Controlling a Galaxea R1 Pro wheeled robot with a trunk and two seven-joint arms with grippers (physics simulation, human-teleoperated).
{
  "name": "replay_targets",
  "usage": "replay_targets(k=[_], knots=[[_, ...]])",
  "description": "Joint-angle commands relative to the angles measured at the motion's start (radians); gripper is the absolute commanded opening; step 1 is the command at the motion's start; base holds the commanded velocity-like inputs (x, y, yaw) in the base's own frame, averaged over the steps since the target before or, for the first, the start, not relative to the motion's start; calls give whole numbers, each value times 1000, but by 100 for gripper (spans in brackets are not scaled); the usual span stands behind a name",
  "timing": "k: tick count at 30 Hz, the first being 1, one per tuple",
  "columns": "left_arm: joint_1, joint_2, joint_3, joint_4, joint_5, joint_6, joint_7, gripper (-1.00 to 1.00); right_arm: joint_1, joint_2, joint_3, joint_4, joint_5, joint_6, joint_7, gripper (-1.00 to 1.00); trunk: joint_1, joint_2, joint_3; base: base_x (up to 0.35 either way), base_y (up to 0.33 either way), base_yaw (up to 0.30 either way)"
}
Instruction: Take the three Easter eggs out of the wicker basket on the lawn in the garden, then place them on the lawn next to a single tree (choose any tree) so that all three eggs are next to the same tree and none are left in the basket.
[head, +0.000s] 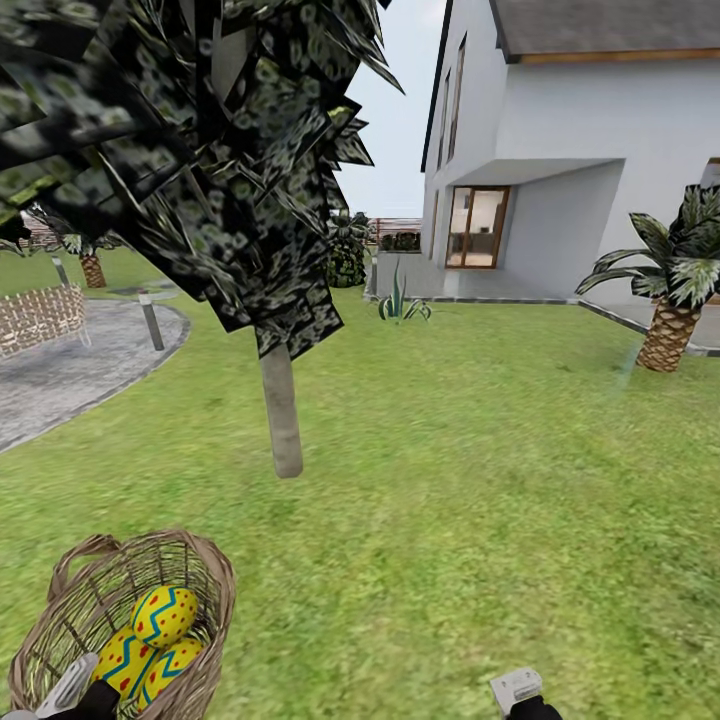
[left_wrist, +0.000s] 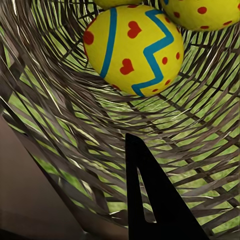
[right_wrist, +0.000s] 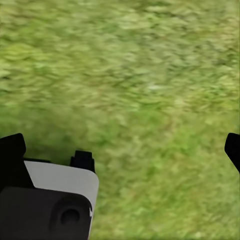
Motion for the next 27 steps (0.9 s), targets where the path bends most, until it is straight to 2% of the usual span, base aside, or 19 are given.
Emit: replay_targets(k=[1,22,27], knots=[[-1,0,2,-2,17,3,8,-100,-1,-1,4,-1,6,6,0,100,4,-8,-4,0,0,0],[-1,0,2,-2,19,4,8,-100,-1,1,5,-1,6,5,1,100,85,-155,-70,0,0,0],[-1,0,2,-2,19,3,8,-100,-1,1,29,2,6,5,0,100,104,-190,-86,0,0,0]])
